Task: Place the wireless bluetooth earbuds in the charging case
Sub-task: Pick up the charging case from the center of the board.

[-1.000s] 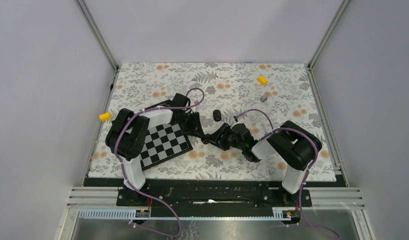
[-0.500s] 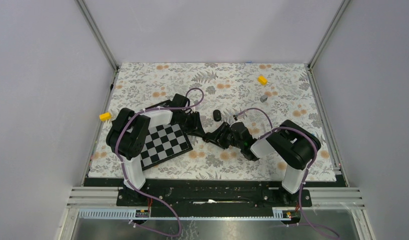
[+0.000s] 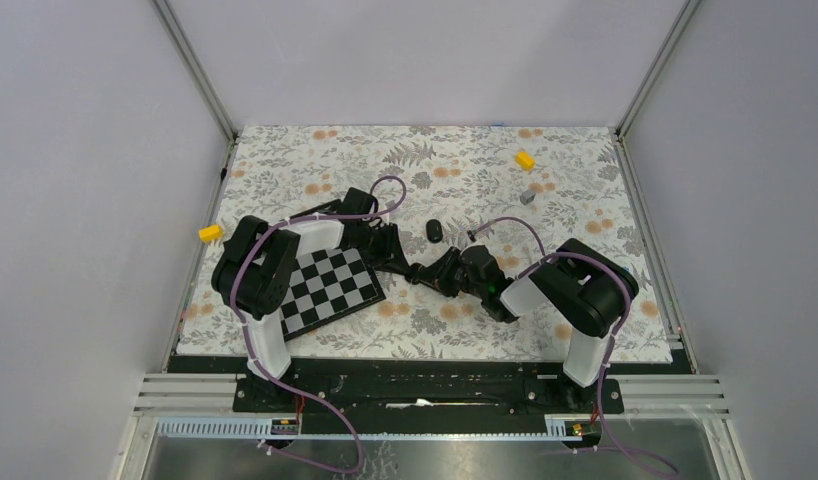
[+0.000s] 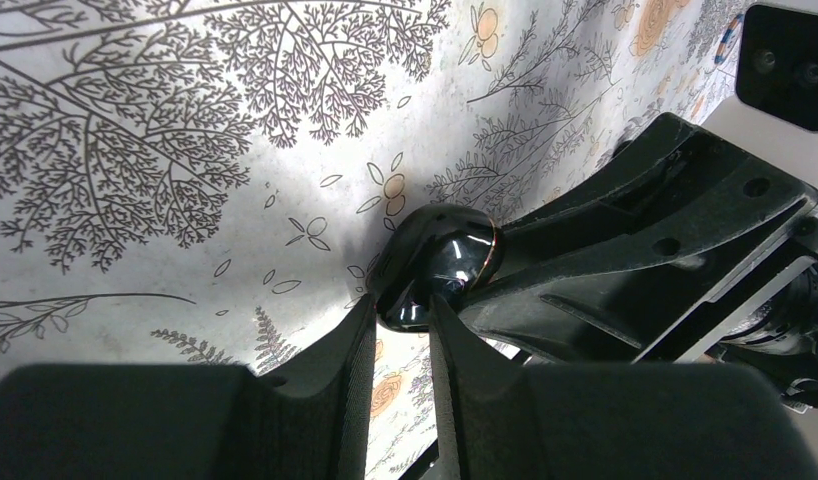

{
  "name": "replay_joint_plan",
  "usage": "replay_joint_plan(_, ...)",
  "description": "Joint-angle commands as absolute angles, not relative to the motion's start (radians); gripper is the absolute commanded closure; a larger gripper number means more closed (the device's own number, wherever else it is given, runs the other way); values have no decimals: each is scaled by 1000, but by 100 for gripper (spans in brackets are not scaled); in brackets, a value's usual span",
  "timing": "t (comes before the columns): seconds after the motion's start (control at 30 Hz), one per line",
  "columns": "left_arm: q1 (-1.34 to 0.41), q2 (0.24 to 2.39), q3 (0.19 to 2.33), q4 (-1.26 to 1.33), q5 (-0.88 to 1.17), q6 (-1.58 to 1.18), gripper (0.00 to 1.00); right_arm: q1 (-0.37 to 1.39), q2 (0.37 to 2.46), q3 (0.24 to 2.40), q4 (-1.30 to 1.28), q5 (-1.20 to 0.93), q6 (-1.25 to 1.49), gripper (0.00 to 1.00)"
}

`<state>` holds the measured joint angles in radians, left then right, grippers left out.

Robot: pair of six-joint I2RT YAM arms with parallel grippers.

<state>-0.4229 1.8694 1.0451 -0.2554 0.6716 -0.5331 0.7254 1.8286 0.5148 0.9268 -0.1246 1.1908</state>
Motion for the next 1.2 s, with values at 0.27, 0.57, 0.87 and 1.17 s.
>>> replay_joint_plan(0.27,-394,1773,1067,-283,730,-511,73,721,1710,516,812,-133,1084,87)
replay_joint_plan(0.57,-378,1745,1063,-285,737,-510,73,722,1640,564,689,-131,989,87)
replay_joint_plan(0.87,-340,1705,1051,-251,880,-488,68,715,1592,552,726,-189,947,87)
replay_joint_plan(1.17,-293,1677,903,62,1119,-668,54,691,1494,547,676,-213,881,86)
